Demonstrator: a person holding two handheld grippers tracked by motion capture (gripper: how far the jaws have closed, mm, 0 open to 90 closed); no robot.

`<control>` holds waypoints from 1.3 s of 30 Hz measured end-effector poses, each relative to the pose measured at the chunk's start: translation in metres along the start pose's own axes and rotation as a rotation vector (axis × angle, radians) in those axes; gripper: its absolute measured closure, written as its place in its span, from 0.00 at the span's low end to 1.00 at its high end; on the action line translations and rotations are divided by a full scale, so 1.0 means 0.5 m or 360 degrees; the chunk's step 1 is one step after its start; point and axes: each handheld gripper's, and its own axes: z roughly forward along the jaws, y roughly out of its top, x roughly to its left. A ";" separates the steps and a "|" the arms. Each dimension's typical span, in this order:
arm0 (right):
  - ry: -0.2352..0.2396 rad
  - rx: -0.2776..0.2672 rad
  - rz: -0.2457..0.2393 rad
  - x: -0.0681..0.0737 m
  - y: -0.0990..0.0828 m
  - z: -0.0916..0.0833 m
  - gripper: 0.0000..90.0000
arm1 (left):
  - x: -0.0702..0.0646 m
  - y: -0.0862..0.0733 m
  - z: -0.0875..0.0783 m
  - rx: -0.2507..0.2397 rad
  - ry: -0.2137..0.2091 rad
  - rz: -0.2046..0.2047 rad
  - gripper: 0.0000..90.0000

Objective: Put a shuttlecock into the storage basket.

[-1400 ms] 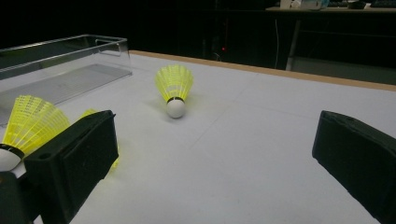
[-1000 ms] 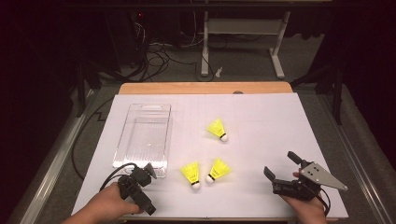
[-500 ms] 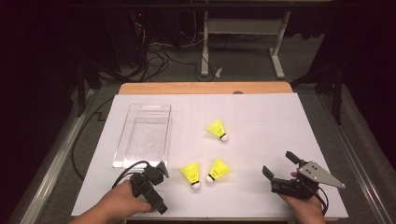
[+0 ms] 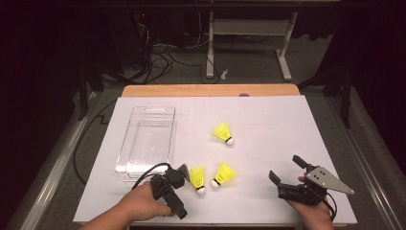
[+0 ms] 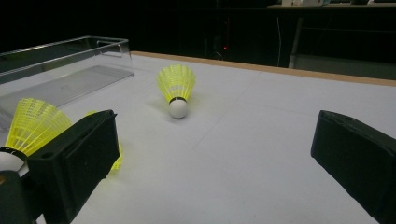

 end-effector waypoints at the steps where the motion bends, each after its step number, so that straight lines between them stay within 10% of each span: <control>1: 0.0001 -0.0003 -0.0002 -0.001 0.000 -0.001 0.02 | -0.005 0.007 -0.001 0.0005 0.0000 0.0013 0.01; 18: -0.0001 -0.0011 0.0009 -0.007 0.001 -0.005 0.02 | -0.056 0.070 0.006 0.0062 -0.0035 0.0142 0.01; 39: 0.0004 -0.0011 -0.0002 -0.006 0.002 -0.004 0.02 | -0.077 0.100 -0.080 0.0009 0.0040 0.0226 0.14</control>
